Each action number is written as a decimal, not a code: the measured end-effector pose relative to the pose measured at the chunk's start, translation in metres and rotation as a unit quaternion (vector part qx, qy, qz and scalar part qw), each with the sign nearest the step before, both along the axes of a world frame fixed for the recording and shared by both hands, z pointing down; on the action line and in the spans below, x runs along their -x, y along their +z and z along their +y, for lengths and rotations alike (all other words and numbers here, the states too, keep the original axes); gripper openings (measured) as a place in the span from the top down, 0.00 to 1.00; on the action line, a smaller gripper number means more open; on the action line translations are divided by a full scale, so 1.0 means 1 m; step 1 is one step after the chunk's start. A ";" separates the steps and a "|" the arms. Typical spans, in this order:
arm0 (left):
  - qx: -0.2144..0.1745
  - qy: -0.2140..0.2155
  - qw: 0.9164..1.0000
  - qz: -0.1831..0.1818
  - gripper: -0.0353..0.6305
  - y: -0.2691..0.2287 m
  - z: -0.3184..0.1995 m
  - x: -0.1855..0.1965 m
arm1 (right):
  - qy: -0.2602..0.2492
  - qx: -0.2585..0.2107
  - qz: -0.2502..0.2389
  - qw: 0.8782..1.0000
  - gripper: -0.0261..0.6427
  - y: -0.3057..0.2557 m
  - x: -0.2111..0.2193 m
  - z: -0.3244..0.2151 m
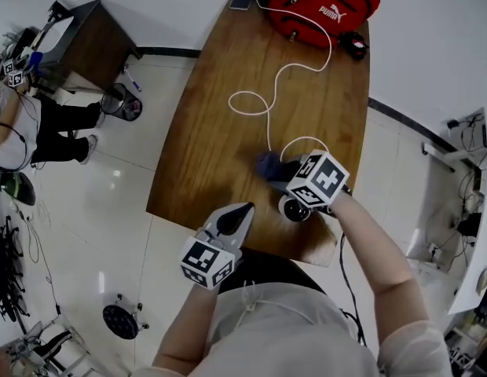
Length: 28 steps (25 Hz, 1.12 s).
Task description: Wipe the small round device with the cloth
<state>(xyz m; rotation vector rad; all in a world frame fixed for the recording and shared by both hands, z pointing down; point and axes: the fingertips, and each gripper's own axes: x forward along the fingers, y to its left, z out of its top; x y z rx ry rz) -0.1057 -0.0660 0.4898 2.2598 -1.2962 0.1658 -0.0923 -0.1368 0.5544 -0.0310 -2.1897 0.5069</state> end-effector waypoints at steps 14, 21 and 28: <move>0.000 -0.055 0.998 0.002 0.94 0.001 0.009 0.038 | -0.157 0.097 -0.006 0.983 0.79 -0.029 0.031 0.069; -0.012 -0.053 0.999 -0.002 0.94 -0.009 0.007 0.044 | -0.001 -0.021 -0.095 0.995 0.79 -0.077 0.016 0.079; -0.012 -0.044 0.999 0.002 0.94 -0.008 0.004 0.029 | 0.250 0.076 -0.156 0.953 0.79 -0.030 0.005 0.115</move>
